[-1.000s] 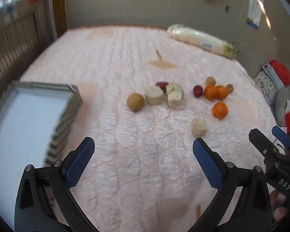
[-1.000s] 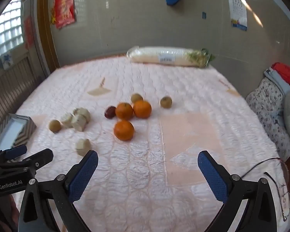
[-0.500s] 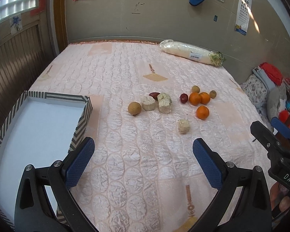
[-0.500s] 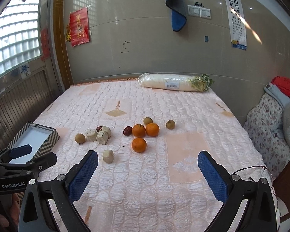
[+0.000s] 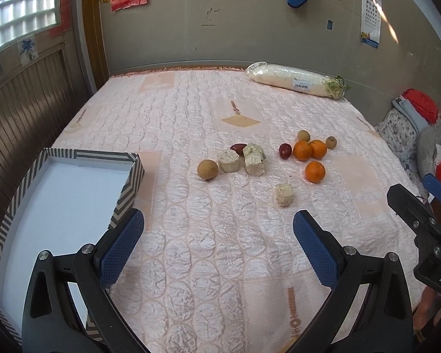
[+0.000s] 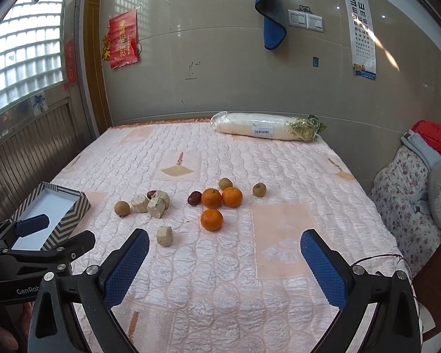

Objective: Organize fruits
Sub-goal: 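Move both tools toward the fruits and pastries on the bed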

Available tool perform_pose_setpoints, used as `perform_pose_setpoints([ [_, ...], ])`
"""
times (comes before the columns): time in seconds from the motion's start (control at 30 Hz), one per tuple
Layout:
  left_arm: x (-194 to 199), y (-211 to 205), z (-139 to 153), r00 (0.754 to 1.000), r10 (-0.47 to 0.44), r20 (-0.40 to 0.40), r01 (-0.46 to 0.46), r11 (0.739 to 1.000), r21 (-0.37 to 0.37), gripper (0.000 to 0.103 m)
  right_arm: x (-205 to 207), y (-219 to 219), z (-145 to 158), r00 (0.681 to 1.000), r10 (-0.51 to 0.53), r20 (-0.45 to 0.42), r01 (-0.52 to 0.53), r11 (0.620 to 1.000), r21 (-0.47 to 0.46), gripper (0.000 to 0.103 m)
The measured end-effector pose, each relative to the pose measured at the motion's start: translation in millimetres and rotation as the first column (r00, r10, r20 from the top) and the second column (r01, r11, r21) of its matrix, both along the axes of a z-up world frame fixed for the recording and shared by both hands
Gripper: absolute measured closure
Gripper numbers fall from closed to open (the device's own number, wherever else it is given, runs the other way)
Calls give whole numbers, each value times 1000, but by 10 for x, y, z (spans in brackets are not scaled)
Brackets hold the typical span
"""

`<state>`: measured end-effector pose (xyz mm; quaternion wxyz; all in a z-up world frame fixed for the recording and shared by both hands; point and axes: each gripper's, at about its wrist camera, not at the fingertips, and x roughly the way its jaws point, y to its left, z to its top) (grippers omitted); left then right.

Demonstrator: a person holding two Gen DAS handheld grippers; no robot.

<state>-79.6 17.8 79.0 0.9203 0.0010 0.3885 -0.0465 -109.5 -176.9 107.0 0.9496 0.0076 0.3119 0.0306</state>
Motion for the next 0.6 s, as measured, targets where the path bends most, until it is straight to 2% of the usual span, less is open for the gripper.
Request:
perform_pose_setpoints([
  [0.33,36,30,-22,1000,18,7,-18,999,-29,1,22,11,-28,1000,9,-10,-9,1000,-2,0],
  [0.6,119,35,-100,1000,19,-20,-20,999,-51,1,67,-32,-61,1000,-1,-25,2,1000,12,0],
])
